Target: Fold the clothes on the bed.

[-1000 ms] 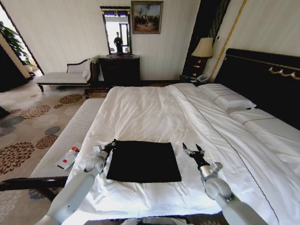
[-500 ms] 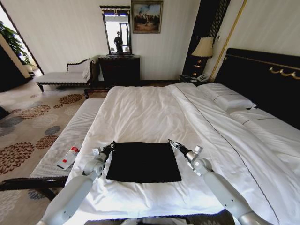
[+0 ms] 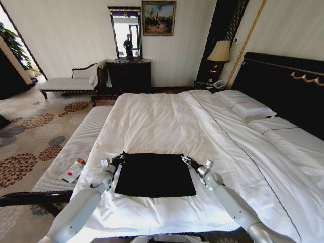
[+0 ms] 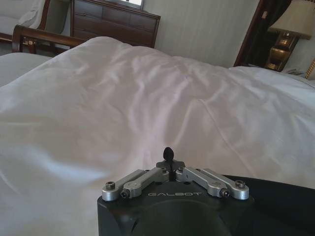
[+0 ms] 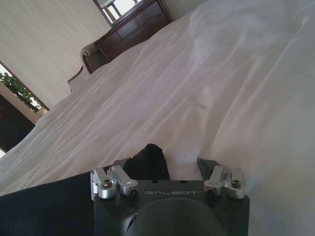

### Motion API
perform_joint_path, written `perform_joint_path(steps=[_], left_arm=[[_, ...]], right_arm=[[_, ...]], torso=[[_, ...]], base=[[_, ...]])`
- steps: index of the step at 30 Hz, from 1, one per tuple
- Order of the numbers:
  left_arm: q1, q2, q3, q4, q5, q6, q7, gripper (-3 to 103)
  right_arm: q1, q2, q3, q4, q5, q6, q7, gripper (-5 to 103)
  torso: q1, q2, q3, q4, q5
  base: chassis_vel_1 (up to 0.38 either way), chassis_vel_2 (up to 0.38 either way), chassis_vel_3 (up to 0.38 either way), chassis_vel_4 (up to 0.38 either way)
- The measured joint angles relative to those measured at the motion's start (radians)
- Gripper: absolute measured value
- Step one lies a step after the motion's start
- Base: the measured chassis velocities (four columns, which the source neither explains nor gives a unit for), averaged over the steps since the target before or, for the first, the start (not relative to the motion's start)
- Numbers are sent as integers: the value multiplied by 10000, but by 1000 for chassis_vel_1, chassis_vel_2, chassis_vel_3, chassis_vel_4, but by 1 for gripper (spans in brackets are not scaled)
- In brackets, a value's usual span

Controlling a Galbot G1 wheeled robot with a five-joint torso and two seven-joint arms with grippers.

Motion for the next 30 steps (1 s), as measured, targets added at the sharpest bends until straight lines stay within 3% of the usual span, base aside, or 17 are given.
perform_joint_path(steps=[4,8,11,18,30], left_arm=[[-2,6,-17,19,68,0,5,1],[-15,-1,-11,14,73,0,5,1],[-16,-7,0,14,79,0,-2,1],[-43,-28,7,6,68,15,-24,1],[41,27,-105,-127,27,26,-74,1]], right_arm=[[16,-37,-98,-25,-111,12,-174,65],[265,-9,-239,-250,-177,25,-206,44],[357,-4,-302,-296,-184,41,-215,38],[422,-46,-389,-247,-244,127,-271,6],[147,-97,-309,104,-398,410,-432,0]], torso=[[0,0,0,0,-1],[0,0,0,2,0],[0,0,0,3,0],[-1,0,0,2,0],[-1,-1,0,2,1]], base=[[0,0,0,0],[0,0,0,0],[0,0,0,0],[0,0,0,0],[0,0,0,0]])
